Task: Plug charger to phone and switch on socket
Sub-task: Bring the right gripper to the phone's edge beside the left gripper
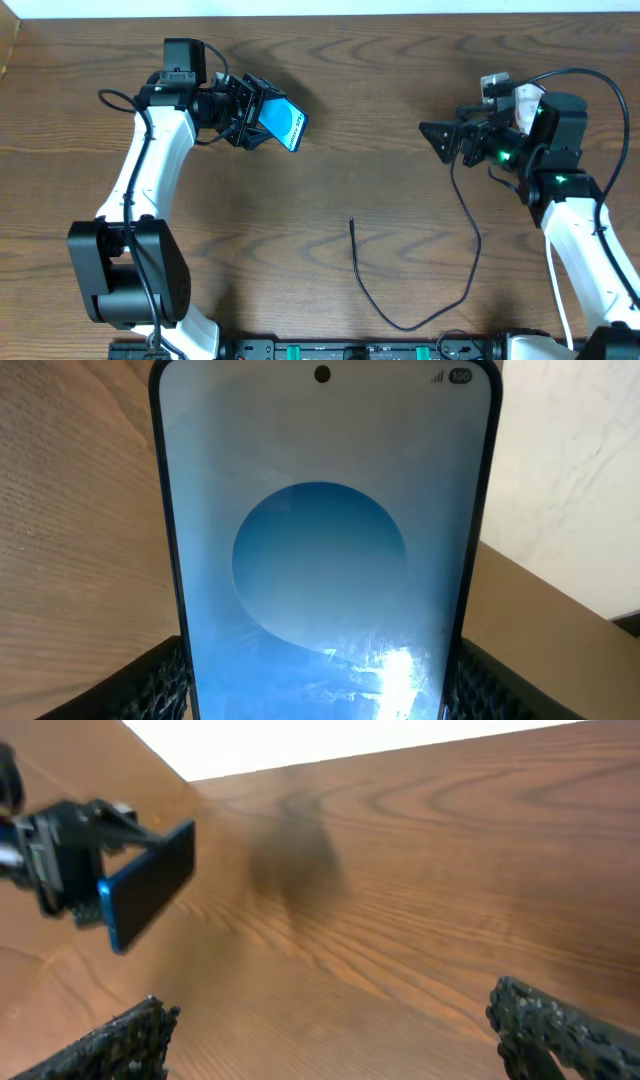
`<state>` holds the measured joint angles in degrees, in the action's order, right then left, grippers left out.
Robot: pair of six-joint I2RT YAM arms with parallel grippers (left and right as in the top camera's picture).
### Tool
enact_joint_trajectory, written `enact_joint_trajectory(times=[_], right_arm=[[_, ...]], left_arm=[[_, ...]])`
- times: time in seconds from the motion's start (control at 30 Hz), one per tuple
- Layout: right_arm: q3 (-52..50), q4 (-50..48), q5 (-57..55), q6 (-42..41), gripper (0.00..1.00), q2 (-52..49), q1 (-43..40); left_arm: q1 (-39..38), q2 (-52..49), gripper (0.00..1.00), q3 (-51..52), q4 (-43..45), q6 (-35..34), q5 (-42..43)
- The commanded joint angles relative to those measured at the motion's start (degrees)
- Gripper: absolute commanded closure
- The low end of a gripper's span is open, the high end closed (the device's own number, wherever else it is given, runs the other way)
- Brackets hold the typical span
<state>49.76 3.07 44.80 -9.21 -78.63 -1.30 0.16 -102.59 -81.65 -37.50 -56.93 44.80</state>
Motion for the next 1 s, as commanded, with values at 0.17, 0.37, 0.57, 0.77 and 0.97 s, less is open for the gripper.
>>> enact_joint_trajectory(times=[0.17,0.37,0.57,0.77,0.97], right_arm=[[0.8,-7.8,2.3,-18.4,0.01,-6.8,4.5],[0.8,-14.6,2.3,-21.2,0.01,-11.4,10.3],[0.8,-17.0,-1.7,-23.4,0.01,-12.2,14.6],[0.8,-17.0,-6.9,-23.6,0.01,-12.2,18.8],[0.8,-17.0,-10.9,-23.6,0.01,-12.2,22.6]], left_arm=[[-1.7,2.0,0.93,-0.1,0.3,-1.0,1.0],[-4.1,2.0,0.93,-0.1,0.5,-3.4,-1.9],[-6.1,2.0,0.93,-0.1,0.6,-8.7,-7.6],[-8.5,2.0,0.93,-0.1,0.8,-12.5,-13.7],[-11.0,2.0,0.93,-0.1,3.7,-14.7,-14.7]])
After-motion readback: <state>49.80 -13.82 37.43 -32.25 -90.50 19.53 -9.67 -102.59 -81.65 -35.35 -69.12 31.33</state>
